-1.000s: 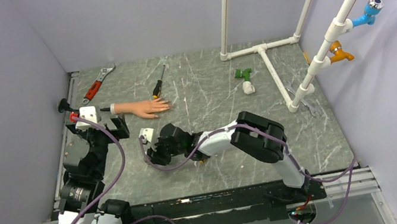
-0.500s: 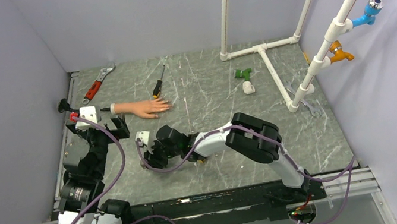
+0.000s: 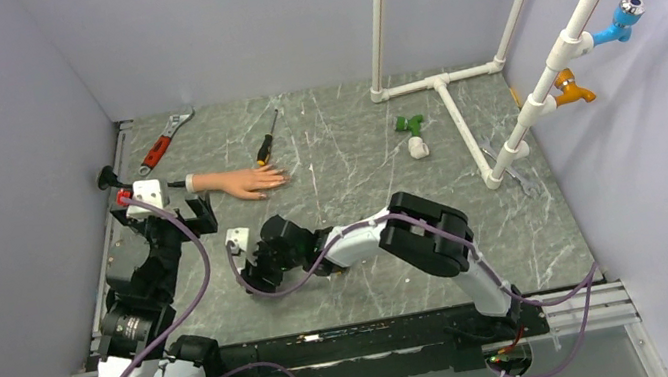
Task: Paint the nails
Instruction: Place the nail polish bottle at the center of the board, then reset both arms
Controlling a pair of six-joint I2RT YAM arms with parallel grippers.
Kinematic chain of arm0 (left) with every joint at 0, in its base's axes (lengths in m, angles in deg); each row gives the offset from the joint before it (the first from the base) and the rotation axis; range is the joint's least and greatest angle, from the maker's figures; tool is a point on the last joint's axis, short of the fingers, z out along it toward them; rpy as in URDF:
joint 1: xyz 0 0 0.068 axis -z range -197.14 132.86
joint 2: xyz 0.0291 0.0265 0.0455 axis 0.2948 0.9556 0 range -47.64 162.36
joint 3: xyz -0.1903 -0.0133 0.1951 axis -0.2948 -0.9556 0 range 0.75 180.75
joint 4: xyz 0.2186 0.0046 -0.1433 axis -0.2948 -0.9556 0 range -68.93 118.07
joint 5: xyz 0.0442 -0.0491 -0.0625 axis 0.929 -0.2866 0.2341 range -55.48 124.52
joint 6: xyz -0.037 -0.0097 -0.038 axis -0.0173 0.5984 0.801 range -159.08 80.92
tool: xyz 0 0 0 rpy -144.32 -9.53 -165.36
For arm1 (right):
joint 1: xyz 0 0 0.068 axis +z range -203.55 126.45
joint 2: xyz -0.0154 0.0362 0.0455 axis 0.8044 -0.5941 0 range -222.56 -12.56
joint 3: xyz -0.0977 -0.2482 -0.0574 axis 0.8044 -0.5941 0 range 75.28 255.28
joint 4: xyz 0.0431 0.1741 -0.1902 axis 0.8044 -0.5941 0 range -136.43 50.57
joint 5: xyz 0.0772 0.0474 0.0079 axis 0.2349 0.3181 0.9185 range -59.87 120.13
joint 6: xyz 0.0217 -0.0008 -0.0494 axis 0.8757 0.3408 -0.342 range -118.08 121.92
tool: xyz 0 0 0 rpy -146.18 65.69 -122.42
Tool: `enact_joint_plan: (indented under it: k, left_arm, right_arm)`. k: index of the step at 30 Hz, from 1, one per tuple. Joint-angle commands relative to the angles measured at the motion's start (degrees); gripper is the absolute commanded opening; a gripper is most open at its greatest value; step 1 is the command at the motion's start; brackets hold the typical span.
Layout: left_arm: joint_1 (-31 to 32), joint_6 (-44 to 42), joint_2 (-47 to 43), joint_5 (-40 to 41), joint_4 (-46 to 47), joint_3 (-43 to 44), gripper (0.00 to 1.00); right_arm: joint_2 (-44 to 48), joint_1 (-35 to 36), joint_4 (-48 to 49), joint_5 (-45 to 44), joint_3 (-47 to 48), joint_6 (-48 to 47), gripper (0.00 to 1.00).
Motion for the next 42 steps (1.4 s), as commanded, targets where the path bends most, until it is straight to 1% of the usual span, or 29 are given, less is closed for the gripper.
enact_joint_plan:
  k: [1,8,10,11,13,22,29,32,36,38,40,42]
  left_arm:
    - [-0.24,-0.02,-0.63,-0.55,1.66,1.39,0.99]
    - [-0.25,-0.06,-0.94,-0.36,1.71,1.30,0.99]
    - [-0.32,-0.06,-1.11,-0.29,1.66,1.32,0.99]
    - [-0.29,-0.06,-1.22,-0.30,1.57,1.33,0.99]
    - [-0.25,-0.06,-1.62,-0.49,1.85,1.16,0.99]
    - [-0.30,-0.45,-2.00,-0.41,1.63,0.93,1.00]
    - [-0.27,-0.67,-1.60,-2.05,1.35,1.26,0.99]
    - [-0.31,-0.51,-1.47,-2.74,1.42,1.21,0.99]
    - [-0.30,-0.41,-1.17,-3.73,1.46,1.34,0.99]
    - [-0.29,-0.41,-1.07,-4.25,1.68,1.32,0.99]
    - [-0.30,-0.43,-0.90,-4.74,1.79,1.20,0.99]
    - [-0.27,-0.37,-0.80,-5.23,1.83,1.29,0.99]
  right_arm:
    - [3.43,0.41,0.89,-1.27,-0.96,-1.71,0.58]
    - [11.02,0.40,2.73,-5.06,-7.10,-2.67,0.66]
    - [13.99,0.40,4.31,-6.69,-9.77,-2.59,0.78]
    - [15.50,0.40,4.54,-7.72,-10.87,-2.49,0.82]
    - [18.32,0.40,4.76,-10.04,-12.74,-2.46,0.99]
    - [30.58,0.42,7.33,-22.34,-20.27,-1.45,1.00]
    - [37.31,0.35,12.19,-35.27,-27.64,-1.27,1.00]
    - [40.17,0.26,12.96,-38.85,-30.58,-0.23,1.00]
    - [44.55,-0.05,13.35,-44.49,-34.57,2.74,1.00]
    - [47.35,-0.80,12.42,-47.39,-36.51,6.28,1.00]
    - [50.74,-2.58,10.38,-48.66,-38.67,10.70,1.00]
    - [54.05,-5.17,5.96,-49.11,-39.47,13.31,1.00]
